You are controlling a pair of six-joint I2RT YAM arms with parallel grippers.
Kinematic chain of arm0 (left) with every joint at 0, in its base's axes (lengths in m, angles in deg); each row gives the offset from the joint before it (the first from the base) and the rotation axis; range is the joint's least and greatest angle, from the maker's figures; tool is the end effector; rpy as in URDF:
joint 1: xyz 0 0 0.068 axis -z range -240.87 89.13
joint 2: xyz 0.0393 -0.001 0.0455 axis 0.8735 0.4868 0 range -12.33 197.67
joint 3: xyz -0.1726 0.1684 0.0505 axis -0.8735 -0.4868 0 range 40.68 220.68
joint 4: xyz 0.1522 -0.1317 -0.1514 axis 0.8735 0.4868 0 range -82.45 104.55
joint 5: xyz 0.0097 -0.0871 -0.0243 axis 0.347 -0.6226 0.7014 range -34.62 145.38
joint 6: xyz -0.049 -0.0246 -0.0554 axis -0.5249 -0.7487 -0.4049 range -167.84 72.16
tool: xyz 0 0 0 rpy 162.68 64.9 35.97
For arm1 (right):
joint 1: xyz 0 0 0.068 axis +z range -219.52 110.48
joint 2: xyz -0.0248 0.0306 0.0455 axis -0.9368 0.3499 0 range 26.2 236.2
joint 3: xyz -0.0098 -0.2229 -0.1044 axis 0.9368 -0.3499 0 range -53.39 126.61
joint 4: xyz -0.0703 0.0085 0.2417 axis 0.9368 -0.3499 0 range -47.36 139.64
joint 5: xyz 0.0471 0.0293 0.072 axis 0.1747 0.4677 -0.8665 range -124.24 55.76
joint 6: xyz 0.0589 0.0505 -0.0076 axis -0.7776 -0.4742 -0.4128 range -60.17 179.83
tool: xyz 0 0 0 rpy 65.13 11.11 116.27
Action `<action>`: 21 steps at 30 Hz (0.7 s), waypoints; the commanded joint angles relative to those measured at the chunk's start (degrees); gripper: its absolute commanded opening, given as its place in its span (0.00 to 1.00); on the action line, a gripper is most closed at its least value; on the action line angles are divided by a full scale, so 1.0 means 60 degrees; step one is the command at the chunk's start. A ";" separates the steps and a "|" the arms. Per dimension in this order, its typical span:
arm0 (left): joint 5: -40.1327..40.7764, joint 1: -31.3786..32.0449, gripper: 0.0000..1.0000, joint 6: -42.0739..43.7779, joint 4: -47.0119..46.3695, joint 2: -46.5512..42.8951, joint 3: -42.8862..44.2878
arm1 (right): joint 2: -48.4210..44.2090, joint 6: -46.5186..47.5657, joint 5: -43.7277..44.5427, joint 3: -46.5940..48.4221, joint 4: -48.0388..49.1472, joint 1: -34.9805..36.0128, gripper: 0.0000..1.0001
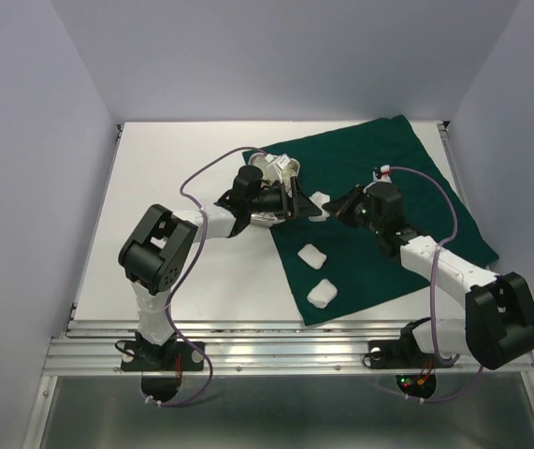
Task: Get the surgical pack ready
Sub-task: Place the medical item in the container.
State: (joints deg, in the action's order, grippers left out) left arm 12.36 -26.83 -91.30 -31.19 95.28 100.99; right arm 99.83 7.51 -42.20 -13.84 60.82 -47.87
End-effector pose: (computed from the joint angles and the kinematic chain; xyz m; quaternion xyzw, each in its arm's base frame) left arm 0.3194 -0.2706 0.1889 0.1805 0.7224 -0.5966 0.2994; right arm 0.2850 0.1231 0.2041 0.1829 0.8120 0.3779 0.4056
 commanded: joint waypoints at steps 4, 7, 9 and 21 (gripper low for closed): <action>-0.0388 0.0025 0.77 -0.0461 -0.1218 -0.0020 -0.0208 | -0.0274 -0.0041 -0.0093 0.0234 0.0539 -0.0078 0.01; -0.0373 -0.0048 0.72 -0.0549 -0.1365 -0.0050 -0.0325 | -0.0259 -0.0026 -0.0078 0.0234 0.0554 -0.0078 0.01; -0.0388 -0.0063 0.70 -0.0579 -0.1409 -0.0050 -0.0326 | -0.0245 -0.0041 -0.0093 0.0234 0.0554 -0.0078 0.01; -0.0402 -0.0122 0.51 -0.0784 -0.1600 -0.0020 -0.0326 | -0.0142 0.0003 -0.0166 0.0264 0.0554 -0.0078 0.01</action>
State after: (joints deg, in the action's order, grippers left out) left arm 11.31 -27.02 -95.70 -36.96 95.83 99.42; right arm 99.74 7.34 -42.29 -13.84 60.82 -48.07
